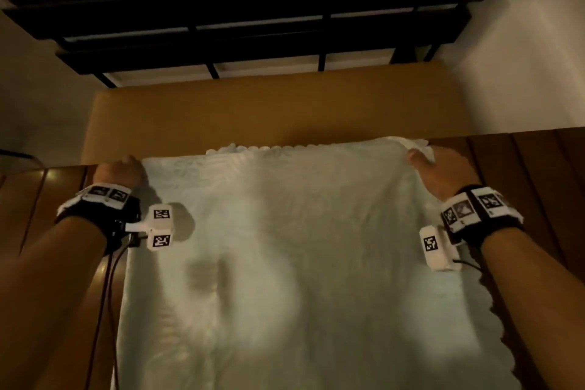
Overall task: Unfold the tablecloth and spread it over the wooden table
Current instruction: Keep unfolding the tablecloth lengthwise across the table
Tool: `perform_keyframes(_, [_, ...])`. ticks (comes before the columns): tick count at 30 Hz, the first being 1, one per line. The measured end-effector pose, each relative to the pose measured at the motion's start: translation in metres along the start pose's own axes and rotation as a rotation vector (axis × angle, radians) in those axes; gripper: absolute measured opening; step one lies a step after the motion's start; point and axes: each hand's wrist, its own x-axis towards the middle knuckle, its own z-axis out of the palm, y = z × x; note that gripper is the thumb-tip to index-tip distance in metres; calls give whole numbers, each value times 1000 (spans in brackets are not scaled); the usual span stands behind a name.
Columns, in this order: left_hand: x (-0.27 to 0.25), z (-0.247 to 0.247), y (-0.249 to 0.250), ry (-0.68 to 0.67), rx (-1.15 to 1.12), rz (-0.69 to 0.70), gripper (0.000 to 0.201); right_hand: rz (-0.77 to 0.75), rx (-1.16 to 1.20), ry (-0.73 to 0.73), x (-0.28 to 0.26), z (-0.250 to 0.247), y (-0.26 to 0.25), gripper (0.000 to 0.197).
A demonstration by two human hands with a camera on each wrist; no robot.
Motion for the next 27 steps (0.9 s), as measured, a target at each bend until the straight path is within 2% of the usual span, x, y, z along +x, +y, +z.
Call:
perform_keyframes(2, [-7,-1,-2,-15,-85,-10,54,27,-18,29,-11,-2,2,60])
perform_keyframes(5, [-24,-2,-17,3,-215,-15,58,94,41,76,-43,-7,6,46])
perform_keyframes(7, [-53,-4,-35,-60,-215,24,59,145,86,87,-73,-8,18,40])
perform_keyframes(10, [-108,-8,-79,-163,-201,168,41,171,37,33,-136,-3,46,47])
perform_keyframes(12, [-139,-8,-122,-209,-178,224,39,228,43,-9,-188,3,63,58])
perform_keyframes(15, [-185,-9,-190,-319,-147,288,37,320,107,-30,-271,17,89,62])
perform_keyframes(17, [-218,-10,-231,-405,-166,272,32,382,133,-29,-323,29,111,63])
perform_keyframes(19, [-252,-10,-270,-465,-143,269,27,407,188,2,-364,41,131,55])
perform_keyframes(23, [-291,-1,-340,-601,-99,230,18,458,242,35,-418,61,159,50])
perform_keyframes(25, [-299,2,-365,-593,-70,205,18,486,246,44,-433,72,174,60])
perform_keyframes(27, [-303,-1,-379,-554,-64,182,20,477,257,58,-440,81,186,56])
